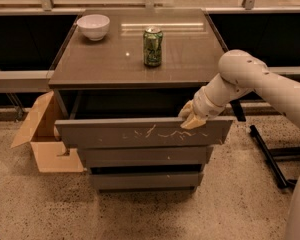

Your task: Open top drawer

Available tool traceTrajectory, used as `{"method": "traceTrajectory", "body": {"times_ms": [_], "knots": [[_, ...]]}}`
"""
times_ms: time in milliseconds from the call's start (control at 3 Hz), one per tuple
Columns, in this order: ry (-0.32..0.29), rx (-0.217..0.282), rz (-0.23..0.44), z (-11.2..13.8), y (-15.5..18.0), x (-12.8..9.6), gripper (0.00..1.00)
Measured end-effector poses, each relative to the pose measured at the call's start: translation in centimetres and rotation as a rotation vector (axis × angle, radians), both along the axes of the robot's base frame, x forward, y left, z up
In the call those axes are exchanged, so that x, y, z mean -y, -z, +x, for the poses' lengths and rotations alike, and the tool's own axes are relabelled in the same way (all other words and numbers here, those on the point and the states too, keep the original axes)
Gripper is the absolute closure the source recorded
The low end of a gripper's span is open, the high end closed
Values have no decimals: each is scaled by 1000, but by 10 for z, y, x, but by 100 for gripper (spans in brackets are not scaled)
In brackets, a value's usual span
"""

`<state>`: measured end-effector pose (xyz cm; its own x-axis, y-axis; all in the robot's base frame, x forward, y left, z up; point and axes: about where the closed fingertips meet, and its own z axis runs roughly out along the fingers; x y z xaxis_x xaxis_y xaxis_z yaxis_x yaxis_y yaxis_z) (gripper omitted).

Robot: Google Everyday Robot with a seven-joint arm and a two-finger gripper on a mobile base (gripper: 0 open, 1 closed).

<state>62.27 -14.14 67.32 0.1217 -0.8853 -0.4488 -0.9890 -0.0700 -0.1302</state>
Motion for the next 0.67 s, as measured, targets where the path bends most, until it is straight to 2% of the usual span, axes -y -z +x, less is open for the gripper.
{"method": "traceTrajectory", "body": {"times_ms": [333, 667], "knots": [[0, 0, 0, 0, -3, 0, 97], [0, 0, 0, 0, -3, 0, 74]]}}
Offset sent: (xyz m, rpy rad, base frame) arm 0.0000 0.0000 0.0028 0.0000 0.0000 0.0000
